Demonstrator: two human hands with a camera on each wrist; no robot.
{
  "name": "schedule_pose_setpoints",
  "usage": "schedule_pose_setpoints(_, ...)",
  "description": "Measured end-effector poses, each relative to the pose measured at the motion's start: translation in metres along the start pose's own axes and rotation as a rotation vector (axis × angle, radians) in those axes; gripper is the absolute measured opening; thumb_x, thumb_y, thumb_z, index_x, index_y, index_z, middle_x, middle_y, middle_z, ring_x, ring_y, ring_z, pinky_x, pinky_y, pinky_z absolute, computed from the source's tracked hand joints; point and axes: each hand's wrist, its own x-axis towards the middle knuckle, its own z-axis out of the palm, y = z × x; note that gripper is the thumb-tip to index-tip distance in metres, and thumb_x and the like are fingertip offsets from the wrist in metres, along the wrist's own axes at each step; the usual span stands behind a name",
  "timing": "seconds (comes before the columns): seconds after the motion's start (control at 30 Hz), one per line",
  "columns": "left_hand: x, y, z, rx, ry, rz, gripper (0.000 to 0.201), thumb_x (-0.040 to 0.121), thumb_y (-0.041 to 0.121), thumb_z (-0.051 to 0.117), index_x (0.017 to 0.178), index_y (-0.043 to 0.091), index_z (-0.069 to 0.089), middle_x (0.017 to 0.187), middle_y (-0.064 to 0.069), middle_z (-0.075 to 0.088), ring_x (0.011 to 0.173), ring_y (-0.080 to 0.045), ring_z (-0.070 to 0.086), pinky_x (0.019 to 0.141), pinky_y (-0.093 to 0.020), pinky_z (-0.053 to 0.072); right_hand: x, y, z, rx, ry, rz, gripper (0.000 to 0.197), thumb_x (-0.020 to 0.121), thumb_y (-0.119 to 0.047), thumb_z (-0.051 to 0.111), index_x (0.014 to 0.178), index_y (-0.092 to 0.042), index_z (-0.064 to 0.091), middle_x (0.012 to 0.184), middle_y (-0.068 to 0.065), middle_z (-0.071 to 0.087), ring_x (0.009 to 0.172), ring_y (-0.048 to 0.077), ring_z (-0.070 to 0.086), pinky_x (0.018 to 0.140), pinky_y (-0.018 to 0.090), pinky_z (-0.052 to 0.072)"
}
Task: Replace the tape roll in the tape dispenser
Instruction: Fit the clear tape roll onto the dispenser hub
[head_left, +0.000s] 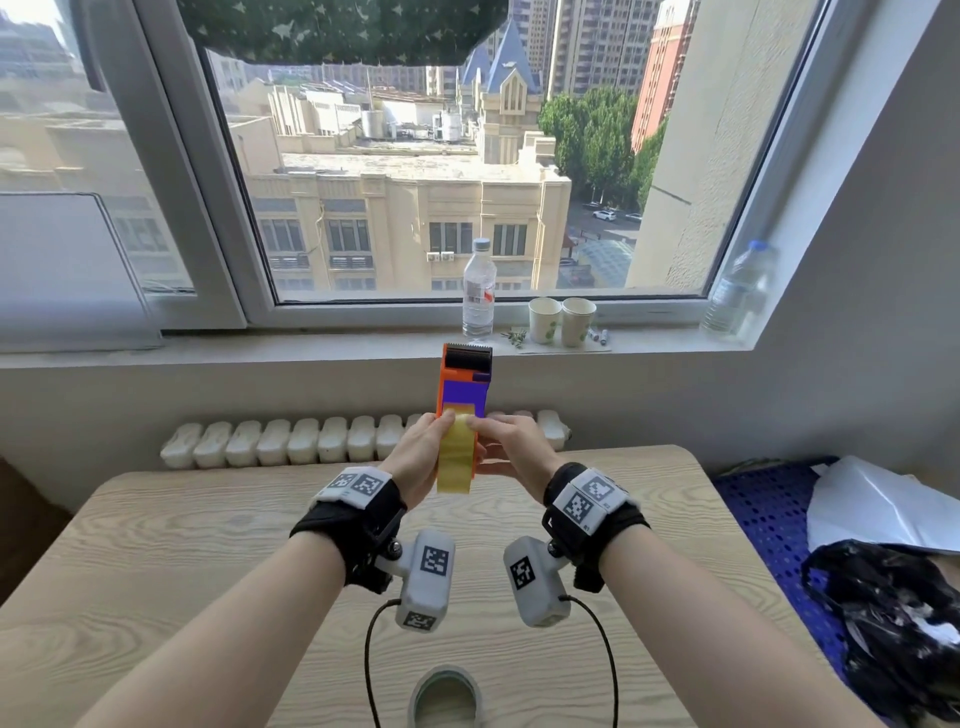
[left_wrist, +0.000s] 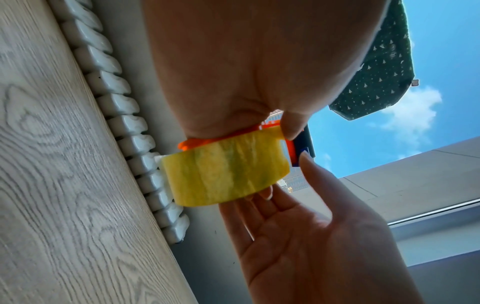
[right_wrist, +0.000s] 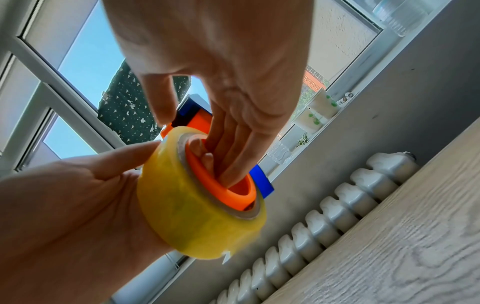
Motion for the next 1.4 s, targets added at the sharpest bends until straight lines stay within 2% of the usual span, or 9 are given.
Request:
schedule_pose_setpoints(0.07,0.0004,-0.0007,-0.0014,-0.002,0.008,-0.004,0.037,0.100,0.030,0.033,0.121,0.002,0.045,0.086,-0.012,0.063,0.064,-0.016,0.065,0.057,-0.027,0.057,-0.0010,0.0013,0.0008,-0.008,-0.025,0.001,0.024,0.087,-0.016,0.059,0.103,0.002,0.062,0.062,0.002,0.052,0.058,0.014,0.057,0.068,0.031,0.055)
schedule_pose_setpoints(0.17,-0.0024,0.0008,-0.0017,0.037,-0.054,-0.021,0.048,0.099,0.037,0.031,0.123,-0.001,0.049,0.084,-0.014,0.063,0.068,-0.020,0.063,0.062,-0.031,0.054,-0.0024,-0.0003,0.0031,-0.029,0.011,-0.002,0.018,0.088,-0.021,0.059,0.089,-0.003,0.060,0.061,0.004,0.052,0.056,0.015,0.057,0.065,0.031,0.057)
schedule_pose_setpoints(0.4,-0.0076,0.0011,0.0015,0.003,-0.057,-0.029,0.041,0.097,0.016,0.037,0.133,-0.003,0.039,0.084,-0.014,0.062,0.072,-0.023,0.062,0.066,-0.036,0.050,0.0007,-0.0032,0.0041,0.011,0.097,0.040,0.035,0.088,-0.036,0.058,0.074,-0.004,0.061,0.055,0.007,0.053,0.051,0.019,0.053,0.056,0.030,0.055)
schedule_pose_setpoints(0.6,-0.0033,-0.0015,-0.0005,-0.009,0.004,-0.020,0.043,0.099,0.028,0.036,0.128,-0.003,0.042,0.083,-0.013,0.062,0.057,-0.013,0.067,0.050,-0.026,0.055,-0.0045,0.0005,0.0027,-0.016,-0.026,0.021,0.012,0.087,-0.015,0.059,0.091,-0.004,0.062,0.056,-0.002,0.056,0.055,0.011,0.060,0.069,0.032,0.056)
schedule_pose_setpoints(0.73,-0.0044,-0.0007,-0.0004,0.032,-0.070,-0.035,0.046,0.099,0.035,0.034,0.126,0.001,0.049,0.083,-0.013,0.062,0.065,-0.017,0.064,0.059,-0.029,0.052,-0.0008,0.0021,0.0030,-0.031,0.062,0.029,0.027,0.088,-0.028,0.060,0.088,-0.002,0.062,0.059,0.004,0.056,0.054,0.015,0.058,0.068,0.034,0.057)
schedule_pose_setpoints(0.93,-0.0059,-0.0029,0.0043,-0.001,-0.056,-0.044,0.037,0.098,0.021,0.034,0.128,0.001,0.043,0.087,-0.012,0.062,0.073,-0.023,0.061,0.067,-0.037,0.048,0.0007,0.0025,0.0000,0.020,0.111,0.067,0.038,0.086,-0.040,0.059,0.075,-0.004,0.063,0.058,0.008,0.056,0.050,0.017,0.054,0.060,0.032,0.055)
schedule_pose_setpoints(1.17,0.0001,-0.0056,0.0024,0.013,-0.014,-0.032,0.046,0.100,0.031,0.033,0.128,-0.003,0.043,0.083,-0.015,0.062,0.069,-0.022,0.062,0.058,-0.030,0.053,-0.0039,0.0051,-0.0041,-0.008,-0.009,0.041,0.033,0.087,-0.020,0.060,0.107,0.005,0.063,0.056,-0.003,0.060,0.063,0.016,0.061,0.071,0.032,0.056)
schedule_pose_setpoints(1.27,-0.0024,-0.0036,0.0019,0.049,-0.095,-0.024,0.046,0.098,0.033,0.036,0.127,-0.002,0.048,0.086,-0.015,0.062,0.073,-0.022,0.061,0.064,-0.031,0.051,-0.0024,0.0043,-0.0026,-0.017,0.043,0.040,0.032,0.088,-0.027,0.059,0.100,0.002,0.064,0.066,0.005,0.058,0.063,0.018,0.061,0.069,0.032,0.057)
schedule_pose_setpoints(1.4,-0.0037,-0.0037,0.0010,0.012,-0.127,-0.023,0.038,0.096,0.017,0.042,0.130,0.000,0.046,0.098,-0.015,0.062,0.080,-0.023,0.061,0.070,-0.033,0.050,0.0016,0.0035,-0.0016,-0.034,0.108,0.048,0.038,0.088,-0.037,0.058,0.090,0.001,0.064,0.061,0.007,0.056,0.054,0.017,0.057,0.060,0.029,0.056)
